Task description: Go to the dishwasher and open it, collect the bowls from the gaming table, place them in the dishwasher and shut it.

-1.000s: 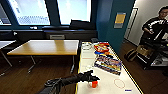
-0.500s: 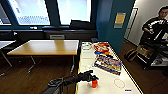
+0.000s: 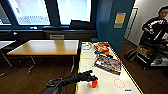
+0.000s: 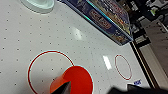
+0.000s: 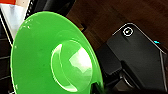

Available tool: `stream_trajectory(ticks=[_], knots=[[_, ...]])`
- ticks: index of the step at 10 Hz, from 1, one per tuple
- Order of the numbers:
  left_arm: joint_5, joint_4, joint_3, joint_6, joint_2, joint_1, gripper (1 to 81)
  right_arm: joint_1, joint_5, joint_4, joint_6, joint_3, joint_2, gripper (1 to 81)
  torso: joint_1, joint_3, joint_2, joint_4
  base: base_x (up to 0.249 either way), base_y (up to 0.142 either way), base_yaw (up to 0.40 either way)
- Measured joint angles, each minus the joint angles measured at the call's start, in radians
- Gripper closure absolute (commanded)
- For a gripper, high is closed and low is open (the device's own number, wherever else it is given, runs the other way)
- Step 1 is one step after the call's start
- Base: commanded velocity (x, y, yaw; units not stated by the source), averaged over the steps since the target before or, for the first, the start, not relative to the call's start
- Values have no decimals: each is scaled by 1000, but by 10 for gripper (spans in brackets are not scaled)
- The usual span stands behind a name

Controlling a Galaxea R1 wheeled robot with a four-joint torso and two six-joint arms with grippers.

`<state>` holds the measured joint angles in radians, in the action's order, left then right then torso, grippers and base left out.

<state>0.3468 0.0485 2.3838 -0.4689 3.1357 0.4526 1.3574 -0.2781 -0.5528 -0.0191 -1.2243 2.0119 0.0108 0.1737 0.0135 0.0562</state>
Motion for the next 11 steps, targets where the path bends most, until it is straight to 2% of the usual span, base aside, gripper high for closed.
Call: stream_trajectory(ticks=[3,7,11], knots=[[6,1,0,1,-58,42,10,-3,1,2,0,6,5,811,0,0,0,0,0,0,0],[4,5,-8,1,-61,47,10,-10,3,4,0,7,5,811,0,0,0,0,0,0,0],[3,7,35,-3,-10,48,10,-14,9,5,0,9,6,811,0,0,0,0,0,0,0]])
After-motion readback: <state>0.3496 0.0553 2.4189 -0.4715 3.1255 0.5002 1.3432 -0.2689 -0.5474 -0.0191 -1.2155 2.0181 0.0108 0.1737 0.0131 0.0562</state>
